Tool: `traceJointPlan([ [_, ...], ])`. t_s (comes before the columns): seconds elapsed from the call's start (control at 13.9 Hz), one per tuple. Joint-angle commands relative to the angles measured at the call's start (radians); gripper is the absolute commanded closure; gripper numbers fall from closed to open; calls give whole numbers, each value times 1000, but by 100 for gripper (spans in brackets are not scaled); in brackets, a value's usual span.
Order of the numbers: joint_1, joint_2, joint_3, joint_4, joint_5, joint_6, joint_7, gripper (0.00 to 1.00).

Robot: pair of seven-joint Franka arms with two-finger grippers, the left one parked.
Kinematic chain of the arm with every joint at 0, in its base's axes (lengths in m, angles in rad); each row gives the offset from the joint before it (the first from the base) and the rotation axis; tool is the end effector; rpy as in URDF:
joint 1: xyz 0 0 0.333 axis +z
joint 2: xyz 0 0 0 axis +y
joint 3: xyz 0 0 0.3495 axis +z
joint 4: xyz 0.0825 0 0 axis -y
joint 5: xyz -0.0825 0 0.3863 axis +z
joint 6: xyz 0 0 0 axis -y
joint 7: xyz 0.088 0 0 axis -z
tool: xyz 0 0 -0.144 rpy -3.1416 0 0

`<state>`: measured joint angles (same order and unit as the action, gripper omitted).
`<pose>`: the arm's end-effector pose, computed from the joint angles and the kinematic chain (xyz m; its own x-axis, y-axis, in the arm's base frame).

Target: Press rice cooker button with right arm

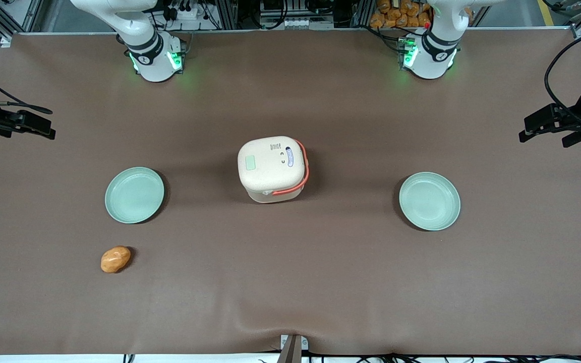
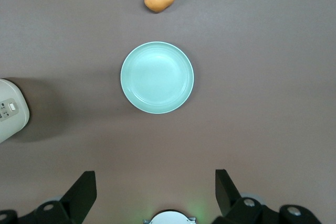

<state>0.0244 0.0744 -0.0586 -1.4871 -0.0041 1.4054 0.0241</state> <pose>0.5580 -0.0185 0.6056 0.9861 -0.0590 -0.1551 -0.0578 -0.9983 0.0122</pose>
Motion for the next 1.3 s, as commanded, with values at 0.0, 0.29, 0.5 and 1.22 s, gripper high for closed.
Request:
traceJointPlan([
  [0.0, -15, -13, 10, -16, -13, 7, -10, 0],
  [0.29, -9, -13, 11, -13, -11, 10, -10, 0],
  [0.5, -6, -13, 11, -21, 77, 4, -16, 0],
  [1.22, 28, -10, 14, -25, 79, 27, -24, 0],
])
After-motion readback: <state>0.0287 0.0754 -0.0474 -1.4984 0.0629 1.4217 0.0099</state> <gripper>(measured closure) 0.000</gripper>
